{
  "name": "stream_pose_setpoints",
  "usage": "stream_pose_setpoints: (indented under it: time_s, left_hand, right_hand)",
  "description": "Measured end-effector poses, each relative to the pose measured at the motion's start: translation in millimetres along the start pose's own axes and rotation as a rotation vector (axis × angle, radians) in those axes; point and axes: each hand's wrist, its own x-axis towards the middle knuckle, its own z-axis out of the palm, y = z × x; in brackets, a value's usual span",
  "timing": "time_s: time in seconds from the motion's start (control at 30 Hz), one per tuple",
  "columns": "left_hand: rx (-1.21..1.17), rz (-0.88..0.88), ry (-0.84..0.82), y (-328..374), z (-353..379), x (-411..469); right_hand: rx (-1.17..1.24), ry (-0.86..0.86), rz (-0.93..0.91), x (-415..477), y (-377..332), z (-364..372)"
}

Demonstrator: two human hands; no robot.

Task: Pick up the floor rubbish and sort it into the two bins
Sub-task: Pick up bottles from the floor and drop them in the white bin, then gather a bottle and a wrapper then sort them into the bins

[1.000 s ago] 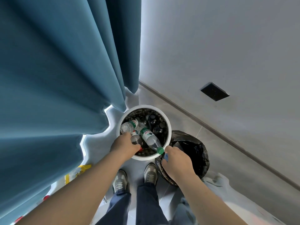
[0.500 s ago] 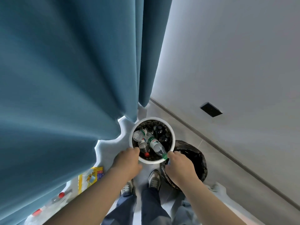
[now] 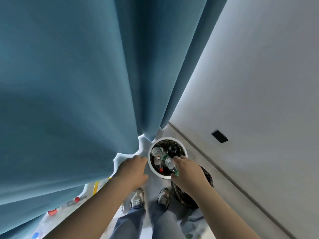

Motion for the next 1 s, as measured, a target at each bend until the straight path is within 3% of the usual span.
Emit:
stream_pose_setpoints:
  time_s: [0.2, 0.53, 1.0]
  left_hand:
    - [-0.082, -0.048, 0.125, -6, -26, -47]
    - [-0.291, -0.289, 0.252, 19, -38, -100]
    - [-0.601, -0.745, 0.457, -3, -2, -205]
  right_hand:
    - [-0.032, 0.003, -0.181, -19, -27, -48]
    - [-0.186, -0.028, -0.474, -17, -43, -98]
    - [-0.439, -0.198, -0.956, -25, -153, -83]
